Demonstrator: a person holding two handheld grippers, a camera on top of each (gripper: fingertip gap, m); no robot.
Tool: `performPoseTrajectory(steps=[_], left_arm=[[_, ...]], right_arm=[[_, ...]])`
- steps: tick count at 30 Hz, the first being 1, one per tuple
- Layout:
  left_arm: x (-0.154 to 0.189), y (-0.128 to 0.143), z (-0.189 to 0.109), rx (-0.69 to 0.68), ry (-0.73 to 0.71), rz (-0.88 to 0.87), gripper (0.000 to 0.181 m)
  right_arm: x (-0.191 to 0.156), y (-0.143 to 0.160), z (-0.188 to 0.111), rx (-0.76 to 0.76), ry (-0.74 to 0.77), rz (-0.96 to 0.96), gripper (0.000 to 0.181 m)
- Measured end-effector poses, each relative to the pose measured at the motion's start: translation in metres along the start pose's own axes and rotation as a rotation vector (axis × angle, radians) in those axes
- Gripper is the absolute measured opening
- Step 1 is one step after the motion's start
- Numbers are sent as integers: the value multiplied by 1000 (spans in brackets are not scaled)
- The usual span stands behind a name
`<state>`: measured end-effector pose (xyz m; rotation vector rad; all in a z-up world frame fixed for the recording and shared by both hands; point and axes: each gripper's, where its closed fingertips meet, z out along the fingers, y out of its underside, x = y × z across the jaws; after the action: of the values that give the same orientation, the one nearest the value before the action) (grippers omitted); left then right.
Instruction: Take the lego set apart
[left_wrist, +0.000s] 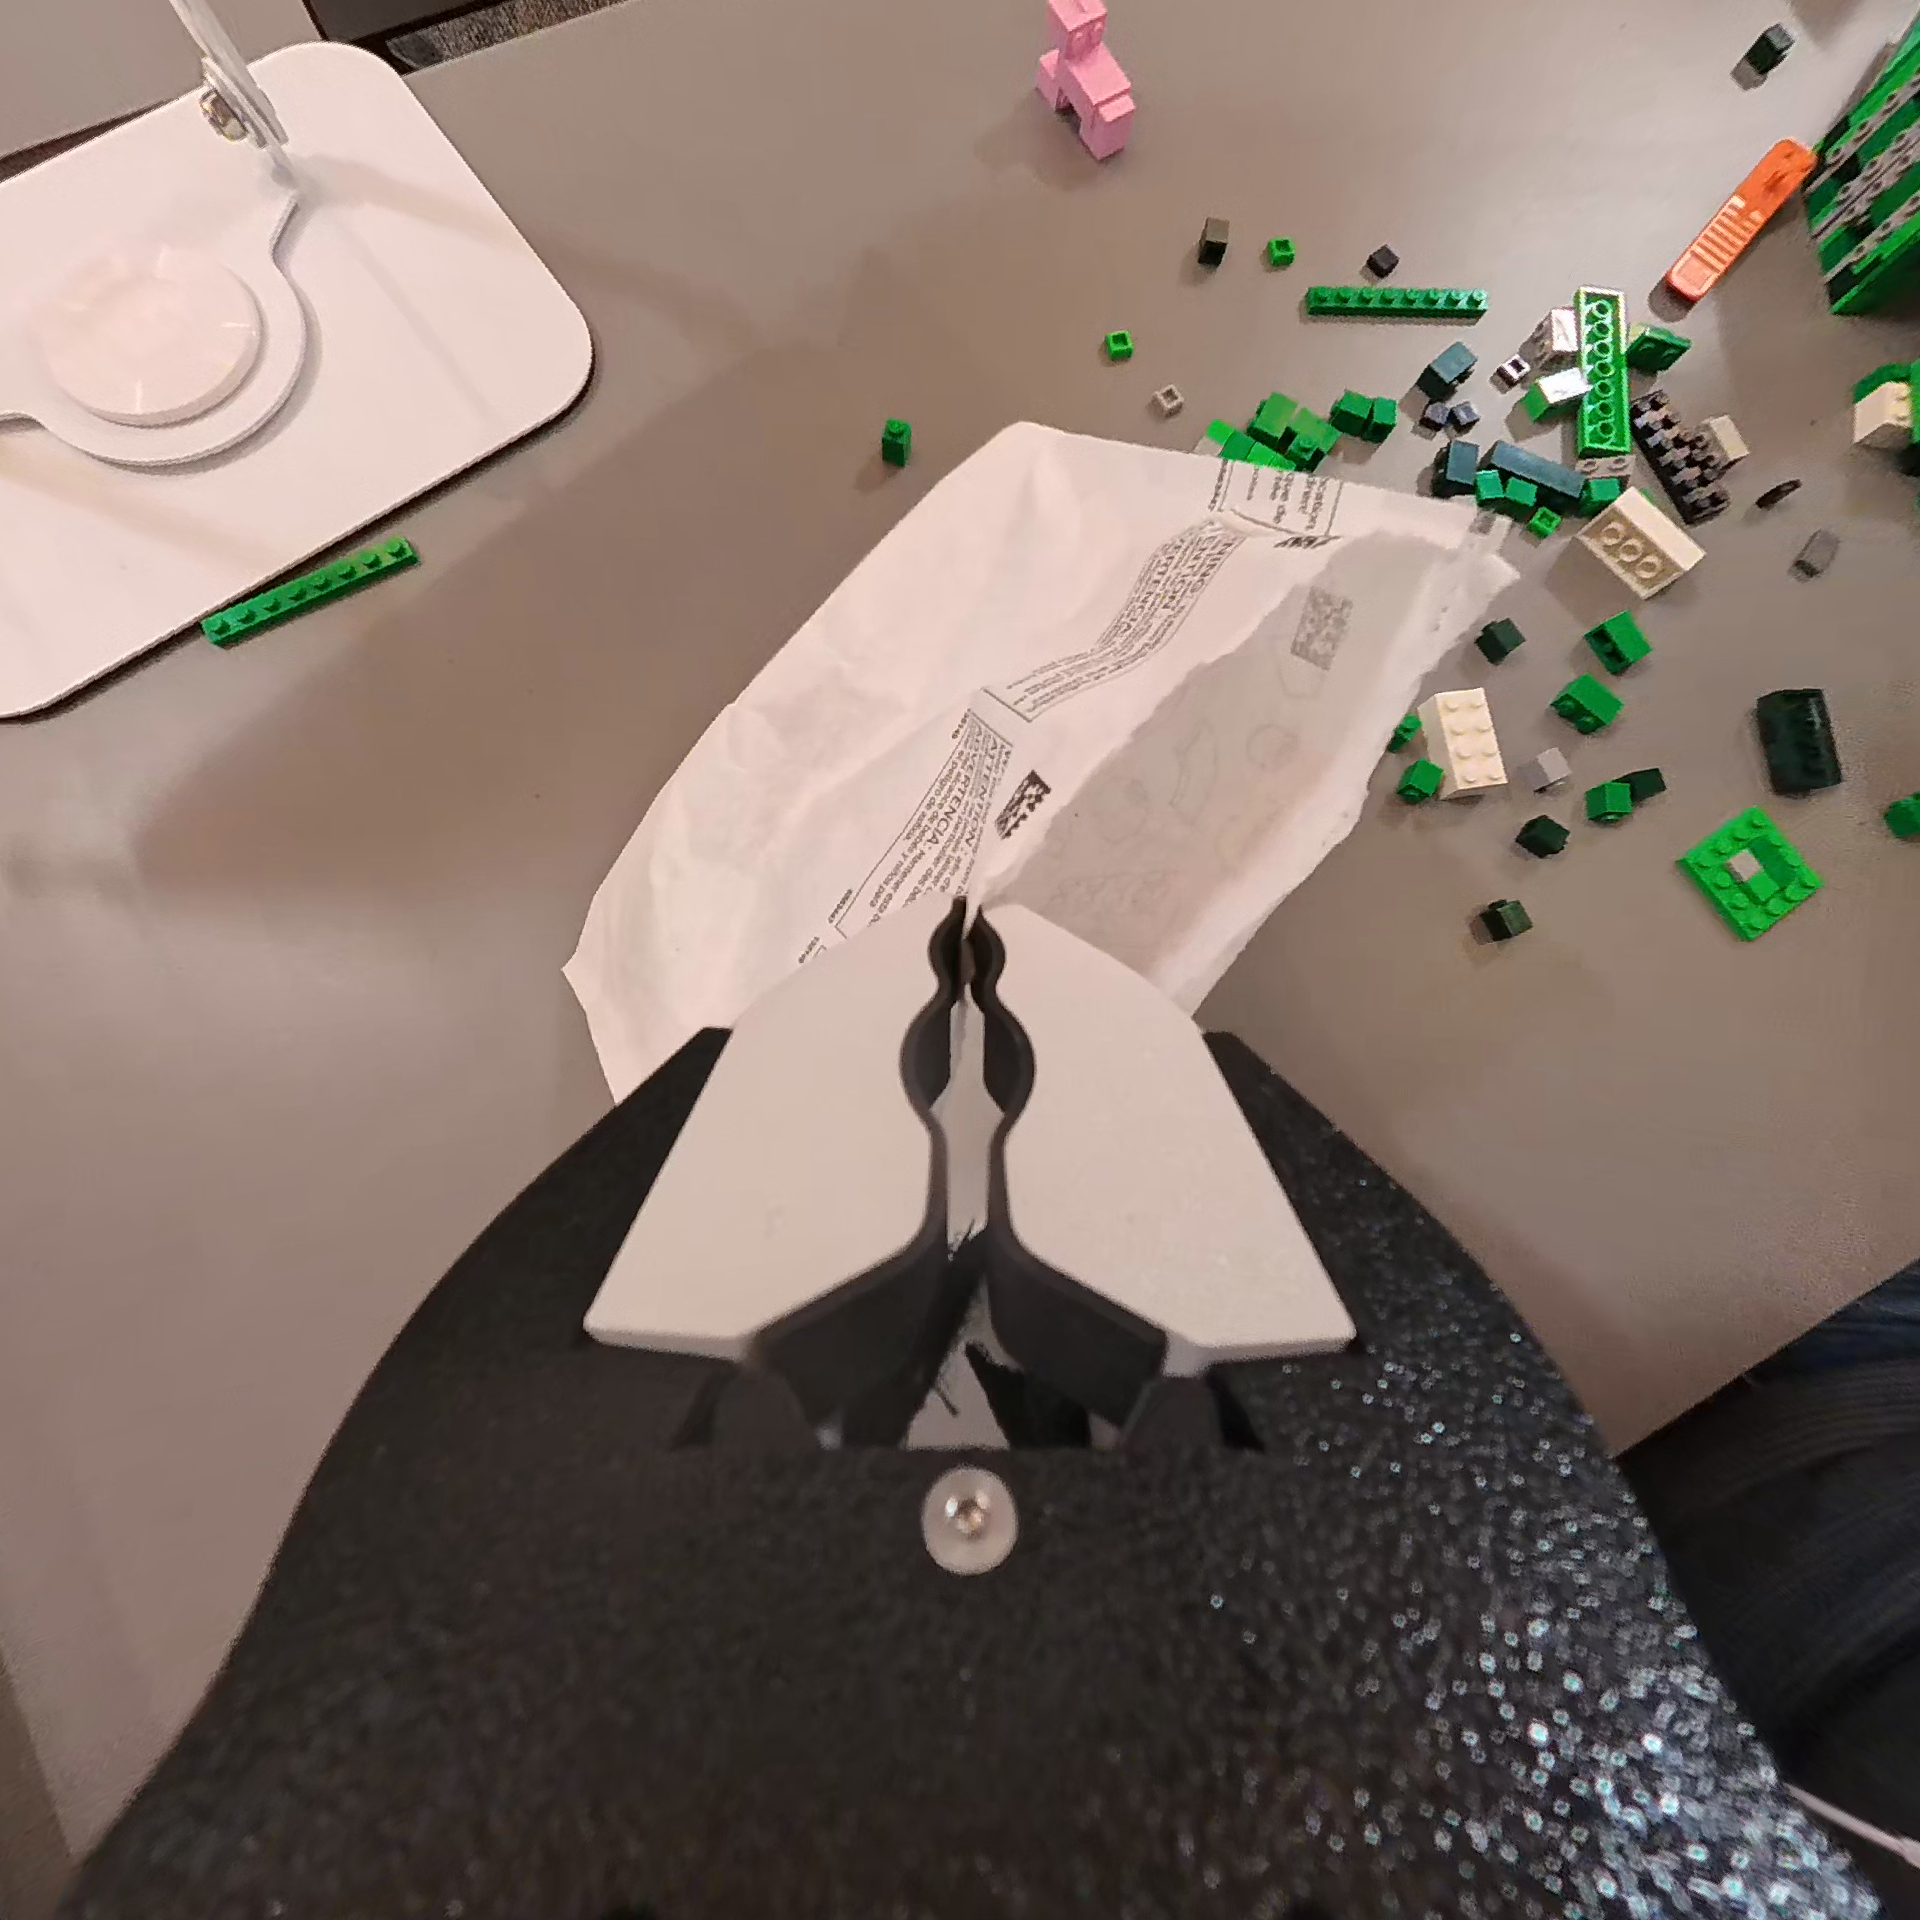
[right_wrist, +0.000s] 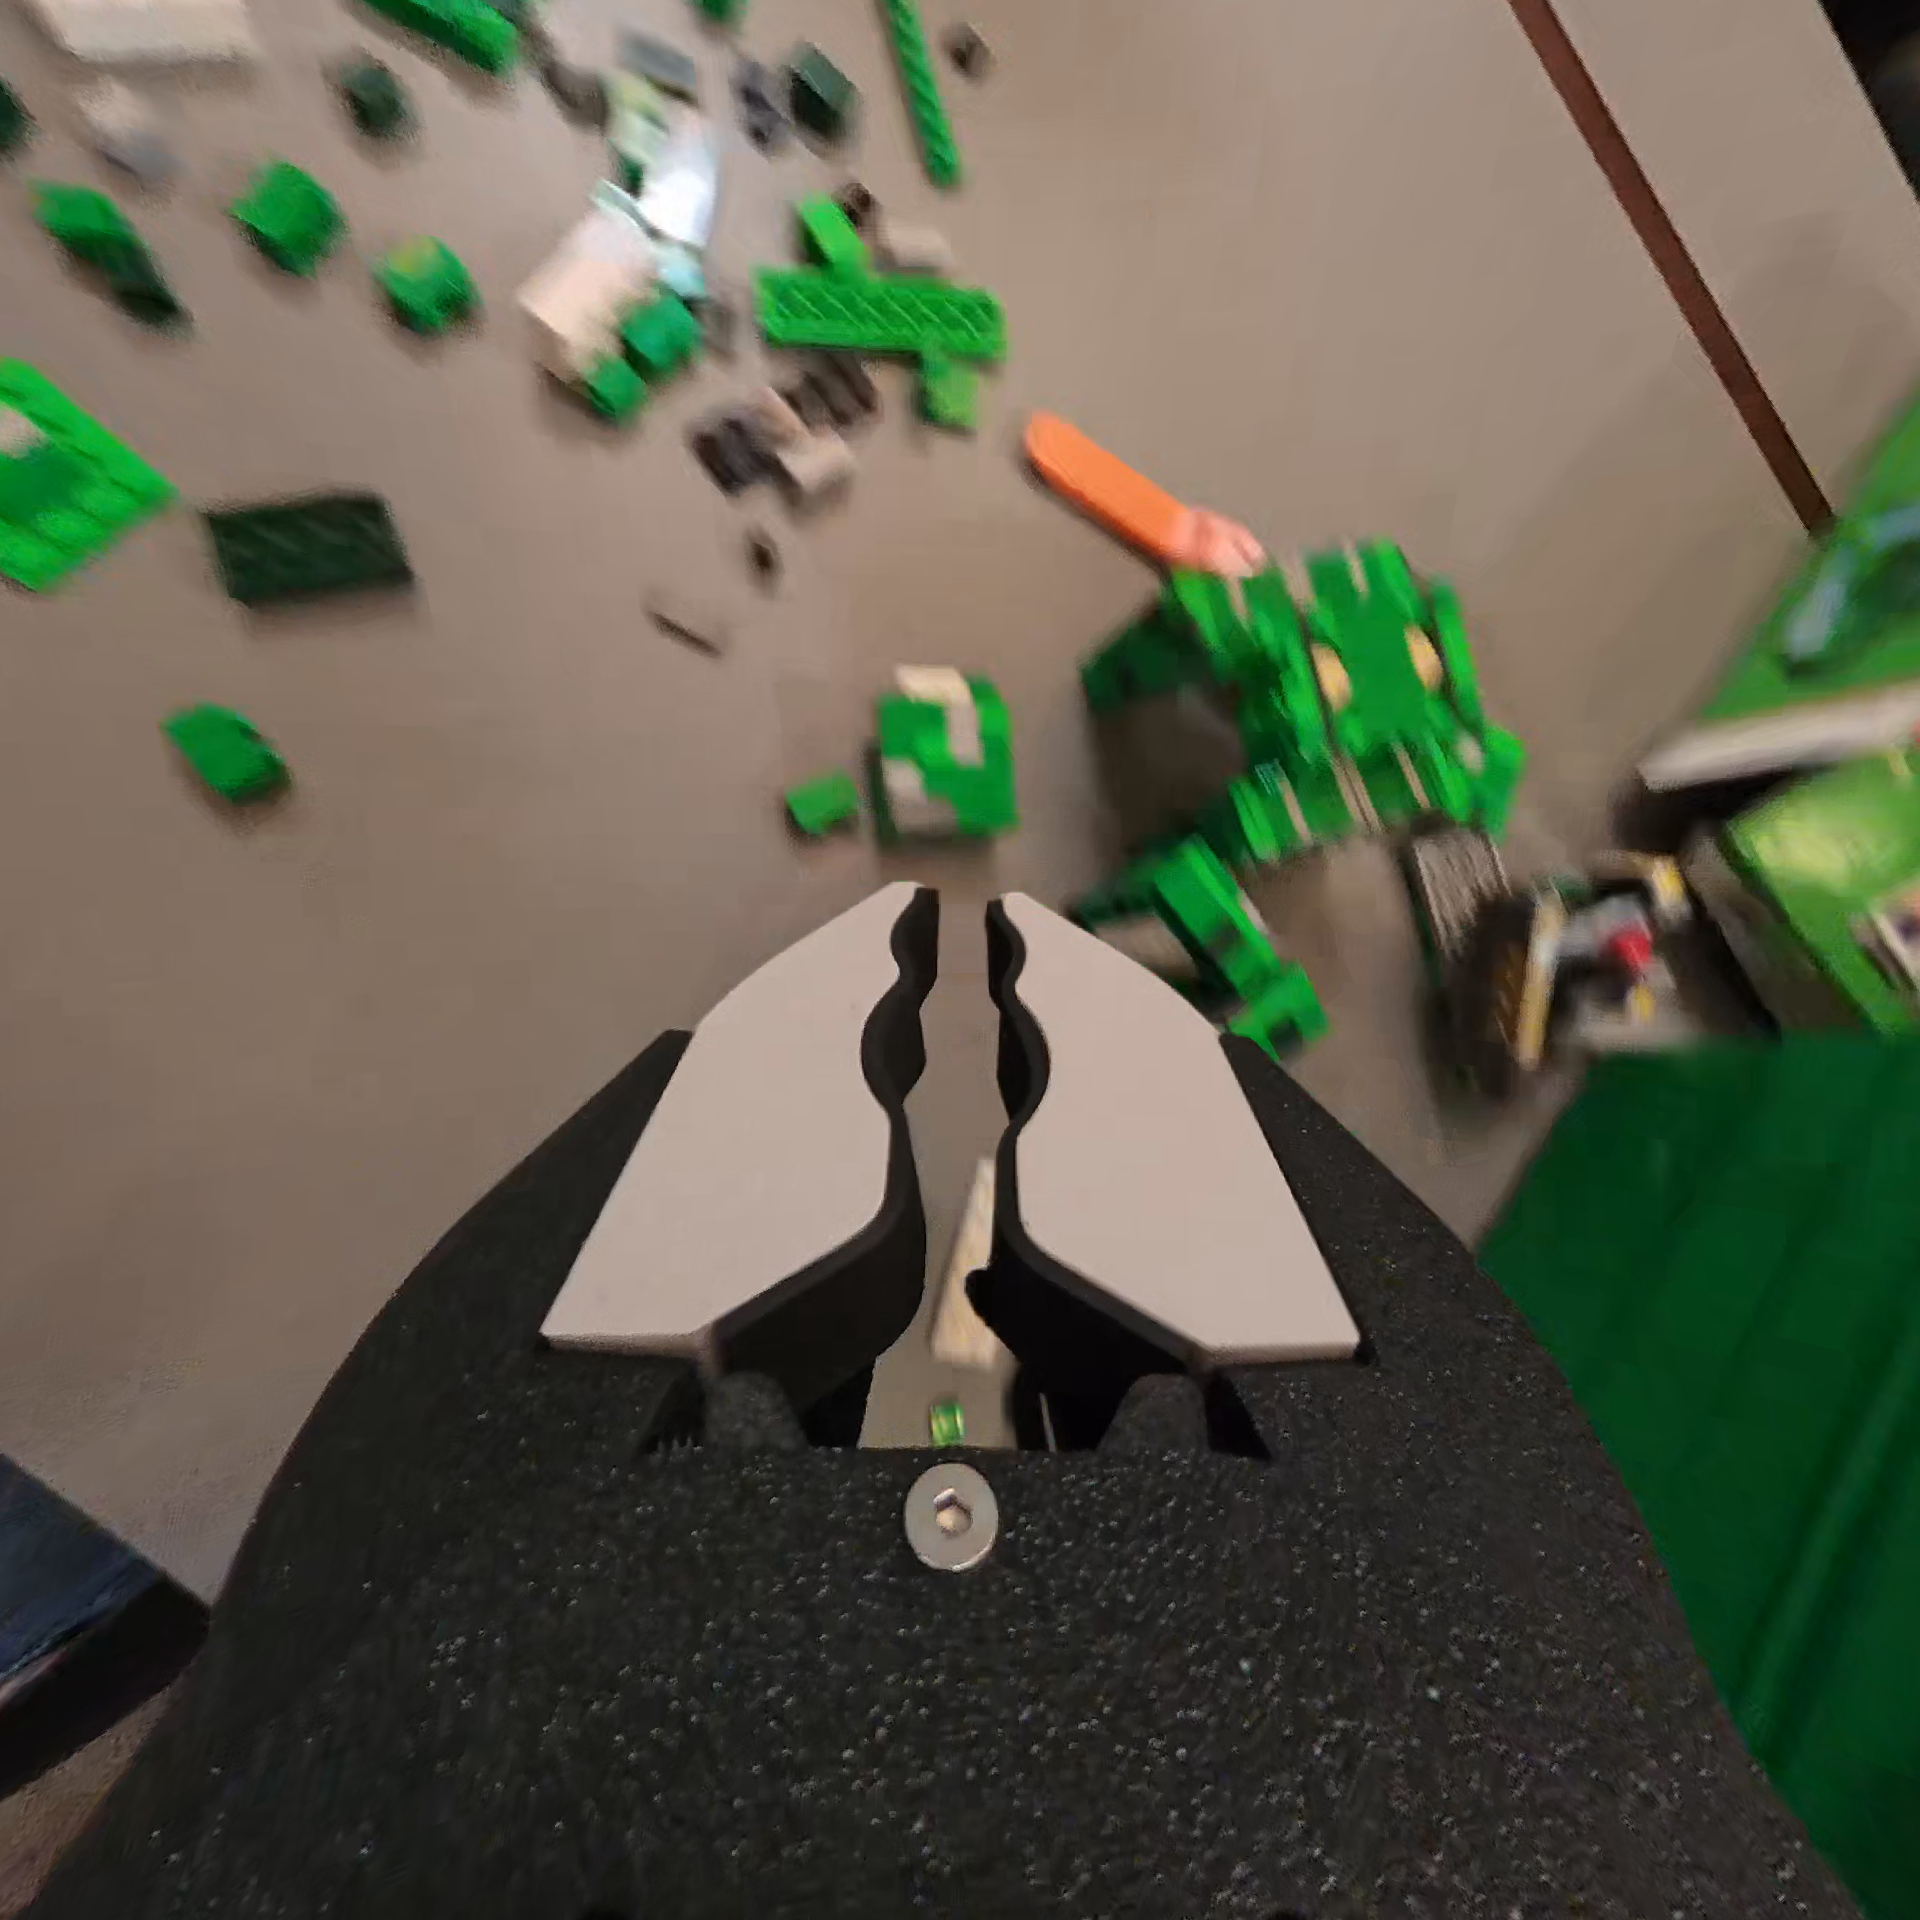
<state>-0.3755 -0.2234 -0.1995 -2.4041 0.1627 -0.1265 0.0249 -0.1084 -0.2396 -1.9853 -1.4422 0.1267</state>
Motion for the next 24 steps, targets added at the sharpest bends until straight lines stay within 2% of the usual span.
performPoseTrajectory(steps=[6,10,15,17,24], left_arm=[[-1,0,0,4,3,-4,0],[0,-1,0,0,-2,-2,0],[2,0,1,-11,-6,7,0],[3,0,0,-9,-7,11,0],[3,-1,-2,-4,-8,11,0]], right_arm=[[45,96,-46,-136,225,310,0],[42,135,-56,-135,210,481,3],[10,140,-37,-105,-3,496,12],[5,143,-31,-124,-24,478,17],[0,137,-26,-106,-79,451,17]])
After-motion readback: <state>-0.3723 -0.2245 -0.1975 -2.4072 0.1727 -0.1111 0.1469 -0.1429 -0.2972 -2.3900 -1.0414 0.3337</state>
